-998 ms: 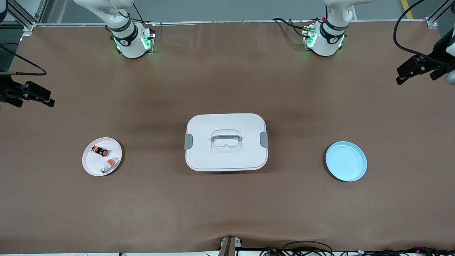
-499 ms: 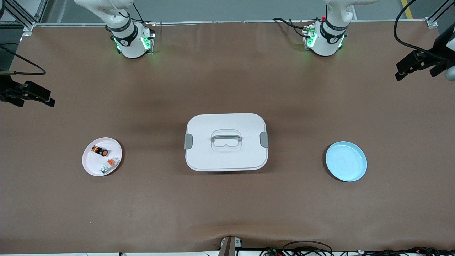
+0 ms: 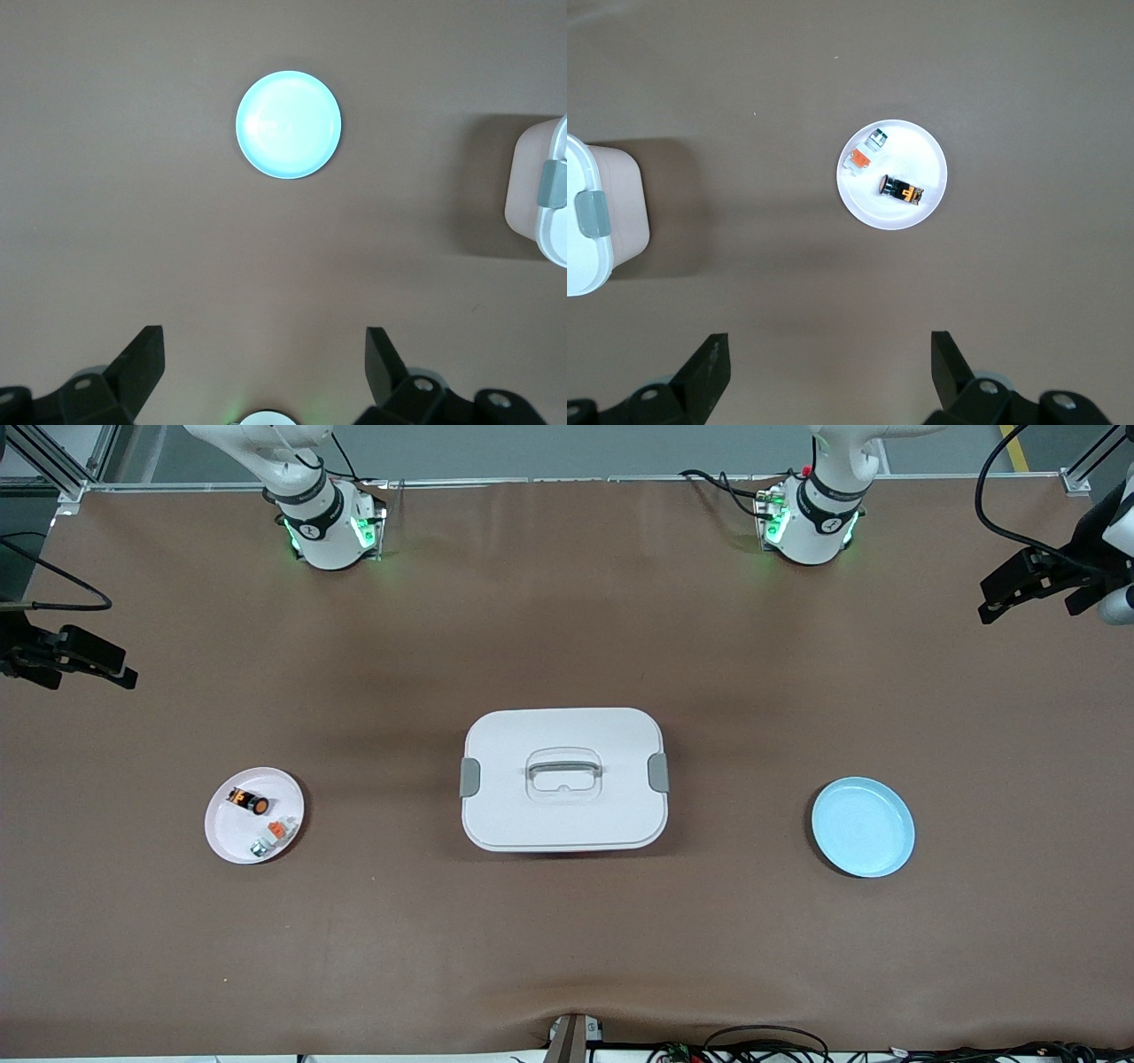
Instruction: Transfer orange switch to right arm and place
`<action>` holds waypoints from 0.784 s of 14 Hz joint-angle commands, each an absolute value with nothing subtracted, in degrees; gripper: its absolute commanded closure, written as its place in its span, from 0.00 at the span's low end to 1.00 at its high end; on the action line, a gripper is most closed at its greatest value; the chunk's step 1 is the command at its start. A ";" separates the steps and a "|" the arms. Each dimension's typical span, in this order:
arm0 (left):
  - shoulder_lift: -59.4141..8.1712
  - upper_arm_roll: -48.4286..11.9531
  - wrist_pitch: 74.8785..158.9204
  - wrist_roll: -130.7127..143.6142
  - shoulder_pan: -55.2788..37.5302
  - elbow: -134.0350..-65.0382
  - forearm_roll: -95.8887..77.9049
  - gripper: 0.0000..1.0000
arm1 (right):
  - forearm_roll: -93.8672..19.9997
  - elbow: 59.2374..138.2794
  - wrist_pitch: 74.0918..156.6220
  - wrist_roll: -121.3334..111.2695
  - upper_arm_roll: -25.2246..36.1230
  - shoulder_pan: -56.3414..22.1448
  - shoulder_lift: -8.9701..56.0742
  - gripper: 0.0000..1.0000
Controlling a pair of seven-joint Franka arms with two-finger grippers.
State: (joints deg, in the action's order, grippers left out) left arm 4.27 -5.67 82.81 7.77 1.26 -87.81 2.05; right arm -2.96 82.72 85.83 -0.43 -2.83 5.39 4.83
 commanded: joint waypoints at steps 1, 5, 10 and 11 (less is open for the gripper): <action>3.61 -5.36 81.30 5.37 0.70 -86.22 2.37 0.00 | -3.60 81.91 84.64 -0.70 -3.25 5.89 4.48 0.00; 3.52 -5.10 81.30 4.75 1.14 -86.04 0.27 0.00 | -3.60 81.91 84.64 -2.28 -3.52 5.89 4.48 0.00; 3.78 -5.01 81.30 2.20 1.14 -86.13 0.18 0.00 | -3.60 81.91 84.64 -2.37 -3.34 5.89 4.48 0.00; 3.78 -5.01 81.30 2.28 1.14 -86.13 0.18 0.00 | -3.60 81.91 84.64 -2.29 -3.34 5.89 4.48 0.00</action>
